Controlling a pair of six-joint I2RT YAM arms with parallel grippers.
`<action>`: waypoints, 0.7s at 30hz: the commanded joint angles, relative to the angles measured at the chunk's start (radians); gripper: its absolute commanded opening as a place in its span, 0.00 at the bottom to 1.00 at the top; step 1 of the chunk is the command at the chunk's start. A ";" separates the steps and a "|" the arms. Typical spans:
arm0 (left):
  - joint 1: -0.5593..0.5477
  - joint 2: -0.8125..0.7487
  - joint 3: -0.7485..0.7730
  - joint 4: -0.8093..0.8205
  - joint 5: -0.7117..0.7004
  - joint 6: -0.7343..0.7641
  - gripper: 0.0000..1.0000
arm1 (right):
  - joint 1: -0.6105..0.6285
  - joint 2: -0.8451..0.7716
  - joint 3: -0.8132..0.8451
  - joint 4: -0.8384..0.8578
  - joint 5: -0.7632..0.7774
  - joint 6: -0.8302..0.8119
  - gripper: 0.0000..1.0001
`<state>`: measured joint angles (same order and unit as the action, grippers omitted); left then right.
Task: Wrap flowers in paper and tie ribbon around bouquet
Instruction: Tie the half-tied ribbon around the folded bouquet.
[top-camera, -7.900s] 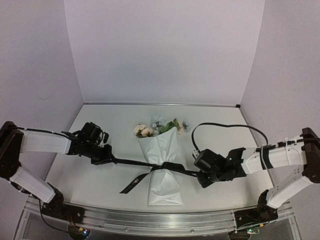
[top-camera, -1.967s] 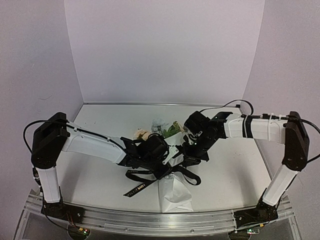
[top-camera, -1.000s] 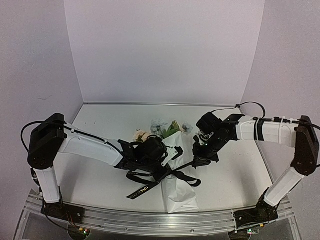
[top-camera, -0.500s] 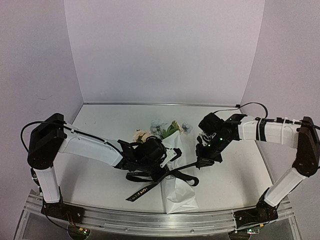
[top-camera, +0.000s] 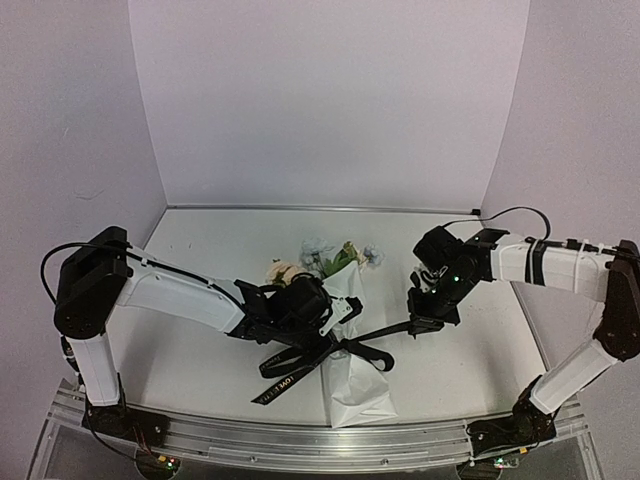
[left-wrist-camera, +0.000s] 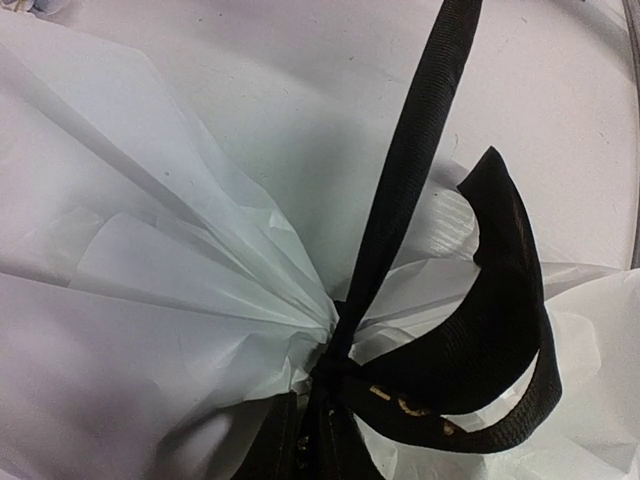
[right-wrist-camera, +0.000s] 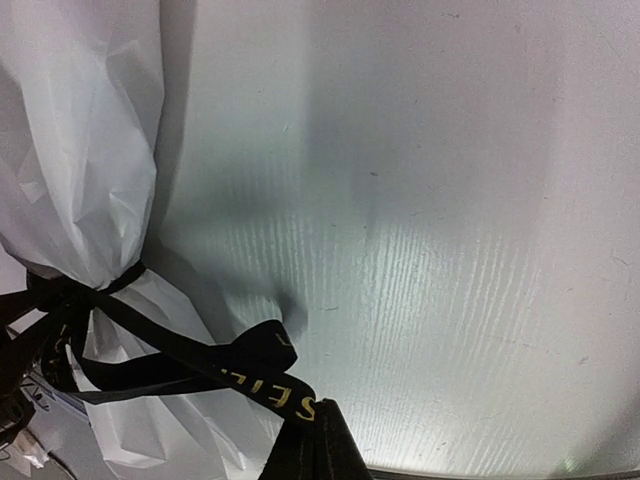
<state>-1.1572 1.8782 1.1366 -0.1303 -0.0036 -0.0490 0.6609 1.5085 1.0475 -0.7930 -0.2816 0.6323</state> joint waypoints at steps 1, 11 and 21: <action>0.008 -0.030 -0.028 -0.081 -0.022 0.011 0.09 | -0.035 -0.050 -0.026 -0.048 0.059 -0.015 0.00; 0.010 -0.031 -0.020 -0.085 -0.027 0.022 0.09 | -0.039 -0.072 -0.051 -0.071 0.100 -0.037 0.00; 0.026 -0.073 -0.046 -0.097 -0.035 0.047 0.09 | -0.022 -0.091 -0.061 -0.097 0.093 -0.049 0.00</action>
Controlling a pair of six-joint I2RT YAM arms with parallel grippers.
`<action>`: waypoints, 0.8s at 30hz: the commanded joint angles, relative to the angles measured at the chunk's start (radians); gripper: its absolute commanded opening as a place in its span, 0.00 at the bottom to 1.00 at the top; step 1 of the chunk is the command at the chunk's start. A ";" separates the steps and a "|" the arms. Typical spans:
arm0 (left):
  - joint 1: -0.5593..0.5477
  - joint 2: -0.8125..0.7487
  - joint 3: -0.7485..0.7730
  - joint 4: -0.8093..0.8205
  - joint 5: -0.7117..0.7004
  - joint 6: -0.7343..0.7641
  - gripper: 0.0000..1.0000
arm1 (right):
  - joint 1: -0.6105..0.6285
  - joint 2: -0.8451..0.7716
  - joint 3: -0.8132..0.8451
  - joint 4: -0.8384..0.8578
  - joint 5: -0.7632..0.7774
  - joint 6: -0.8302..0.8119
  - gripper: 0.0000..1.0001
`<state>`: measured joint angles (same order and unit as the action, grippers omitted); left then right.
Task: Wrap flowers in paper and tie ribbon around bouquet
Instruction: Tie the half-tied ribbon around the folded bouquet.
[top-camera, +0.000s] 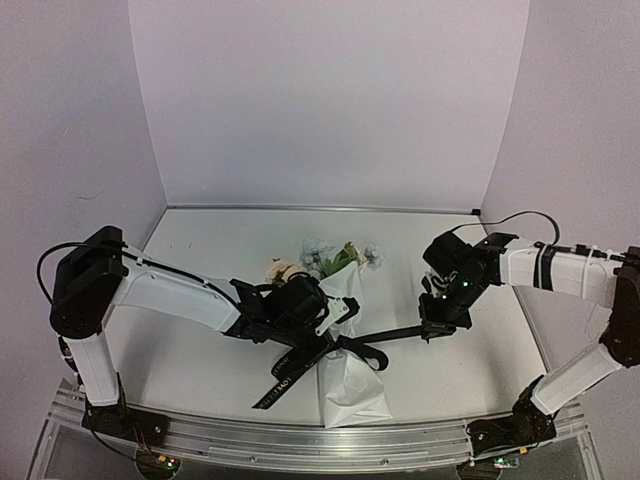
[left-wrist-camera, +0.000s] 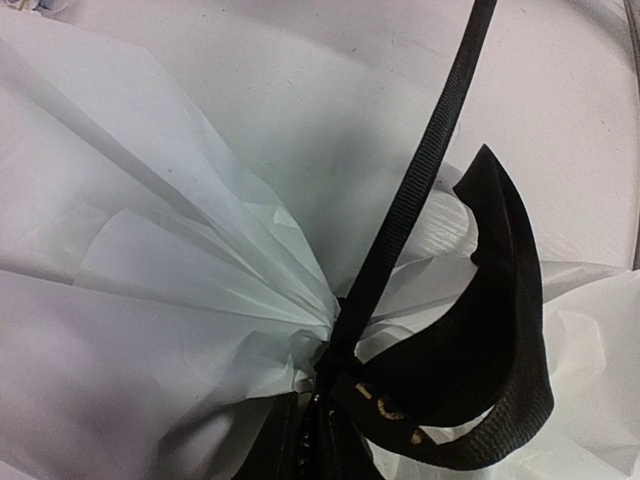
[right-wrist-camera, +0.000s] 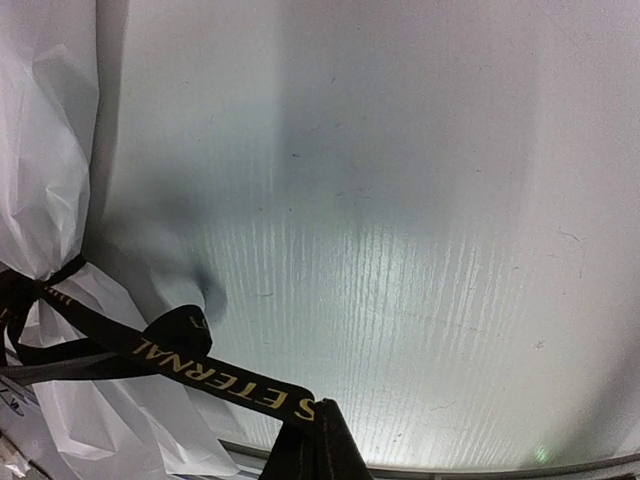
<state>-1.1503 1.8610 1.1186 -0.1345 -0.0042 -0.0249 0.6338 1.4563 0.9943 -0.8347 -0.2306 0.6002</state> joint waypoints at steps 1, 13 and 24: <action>0.019 -0.057 -0.029 -0.094 -0.034 0.023 0.09 | 0.009 -0.041 -0.009 -0.055 0.037 -0.017 0.01; 0.030 -0.144 -0.013 -0.085 -0.060 0.036 0.35 | 0.044 -0.115 -0.010 -0.080 0.009 -0.054 0.32; 0.082 -0.320 -0.084 -0.032 -0.104 -0.144 0.58 | 0.133 -0.144 -0.025 -0.064 0.072 -0.122 0.52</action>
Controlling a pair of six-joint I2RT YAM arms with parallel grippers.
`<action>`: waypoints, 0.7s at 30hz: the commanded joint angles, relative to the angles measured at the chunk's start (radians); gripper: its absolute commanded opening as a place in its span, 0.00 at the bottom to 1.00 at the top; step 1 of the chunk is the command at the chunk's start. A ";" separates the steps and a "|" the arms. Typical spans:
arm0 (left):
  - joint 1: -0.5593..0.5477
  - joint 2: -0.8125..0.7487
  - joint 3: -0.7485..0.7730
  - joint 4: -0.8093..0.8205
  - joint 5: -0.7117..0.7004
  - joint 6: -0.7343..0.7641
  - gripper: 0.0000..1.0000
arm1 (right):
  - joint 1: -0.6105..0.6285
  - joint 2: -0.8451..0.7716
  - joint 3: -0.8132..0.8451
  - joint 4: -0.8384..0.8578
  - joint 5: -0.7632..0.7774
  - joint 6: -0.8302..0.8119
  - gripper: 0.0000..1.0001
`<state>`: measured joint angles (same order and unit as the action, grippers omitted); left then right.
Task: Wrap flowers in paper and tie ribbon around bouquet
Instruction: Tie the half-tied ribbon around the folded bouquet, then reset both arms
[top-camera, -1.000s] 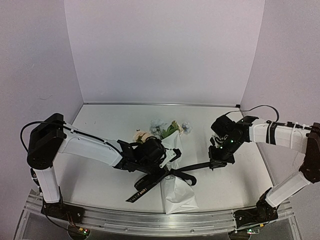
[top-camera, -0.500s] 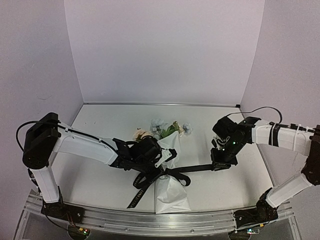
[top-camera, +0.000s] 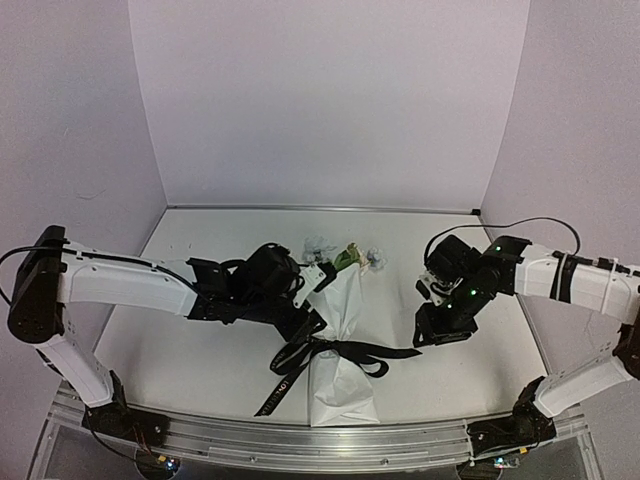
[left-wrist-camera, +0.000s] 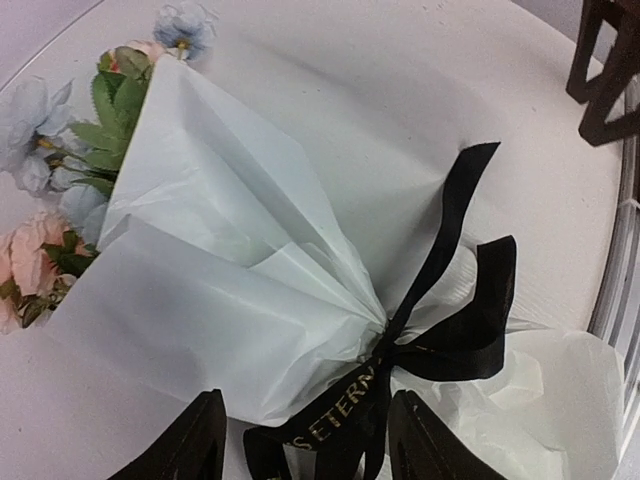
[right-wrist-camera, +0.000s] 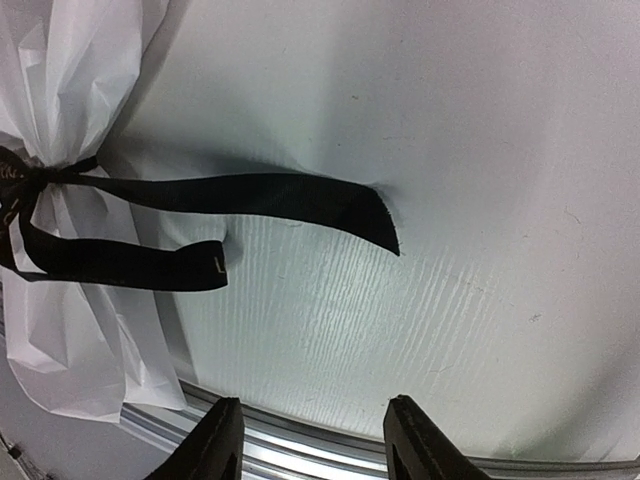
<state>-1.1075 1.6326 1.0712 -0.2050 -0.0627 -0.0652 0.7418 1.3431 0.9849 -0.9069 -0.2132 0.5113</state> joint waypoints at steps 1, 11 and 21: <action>0.051 -0.108 -0.048 0.042 -0.053 -0.135 0.59 | 0.027 -0.038 -0.024 0.021 0.070 -0.031 0.53; 0.212 -0.384 -0.189 0.039 -0.127 -0.401 0.86 | 0.027 -0.145 -0.101 0.043 0.210 0.003 0.84; 0.339 -0.528 -0.198 -0.038 -0.150 -0.505 1.00 | 0.027 -0.279 -0.201 0.047 0.375 0.033 0.98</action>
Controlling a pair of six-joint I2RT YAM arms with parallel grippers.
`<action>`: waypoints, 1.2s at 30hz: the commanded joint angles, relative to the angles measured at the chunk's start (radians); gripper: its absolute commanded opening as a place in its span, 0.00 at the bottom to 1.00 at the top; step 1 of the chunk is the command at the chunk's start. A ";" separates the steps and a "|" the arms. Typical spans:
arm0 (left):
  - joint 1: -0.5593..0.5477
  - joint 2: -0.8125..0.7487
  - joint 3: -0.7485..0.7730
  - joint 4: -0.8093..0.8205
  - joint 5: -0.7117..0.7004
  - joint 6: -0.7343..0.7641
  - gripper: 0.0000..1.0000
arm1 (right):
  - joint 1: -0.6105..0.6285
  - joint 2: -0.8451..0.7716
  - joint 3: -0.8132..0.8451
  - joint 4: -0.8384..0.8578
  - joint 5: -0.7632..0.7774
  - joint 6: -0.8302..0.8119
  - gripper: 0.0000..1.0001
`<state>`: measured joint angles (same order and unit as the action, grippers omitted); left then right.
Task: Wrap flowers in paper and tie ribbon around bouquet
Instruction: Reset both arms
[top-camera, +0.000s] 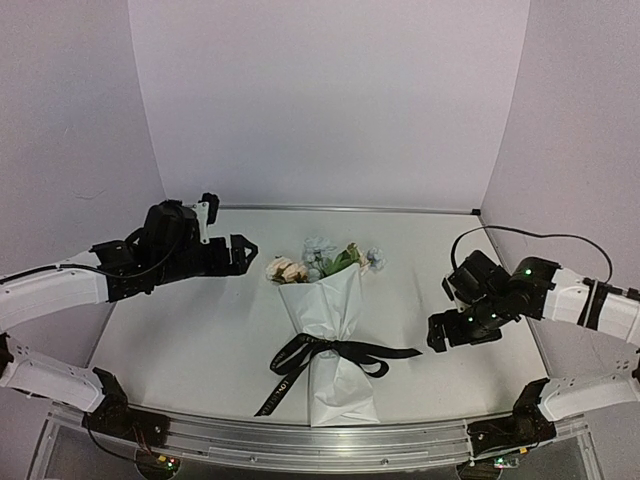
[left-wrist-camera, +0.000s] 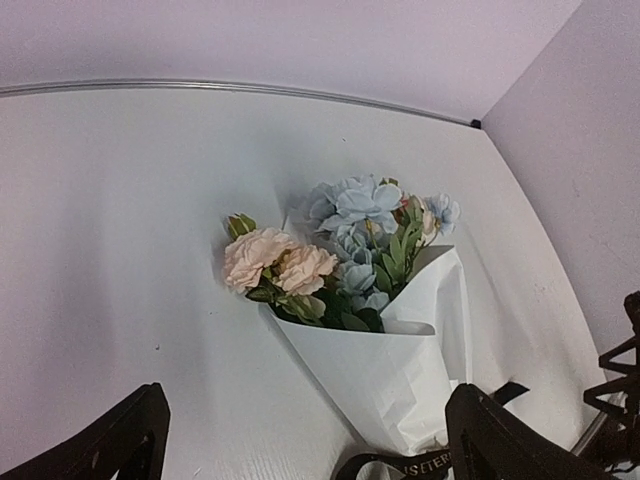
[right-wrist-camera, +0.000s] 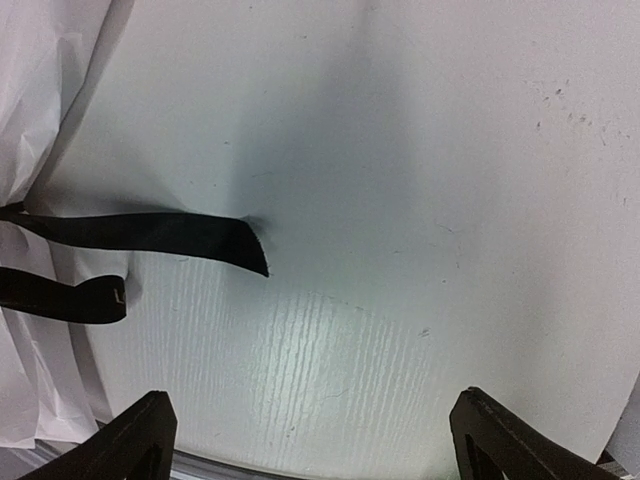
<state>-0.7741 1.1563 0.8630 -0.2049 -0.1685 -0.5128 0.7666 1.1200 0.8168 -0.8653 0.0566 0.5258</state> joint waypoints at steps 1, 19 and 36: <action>0.006 -0.052 0.026 -0.055 -0.059 -0.064 1.00 | 0.002 -0.068 -0.041 0.005 0.114 0.018 0.98; 0.006 -0.048 0.065 -0.120 -0.129 -0.070 1.00 | 0.002 -0.216 -0.102 -0.008 0.188 -0.015 0.98; 0.006 -0.030 0.086 -0.122 -0.118 -0.041 1.00 | 0.002 -0.233 -0.109 -0.011 0.196 -0.032 0.98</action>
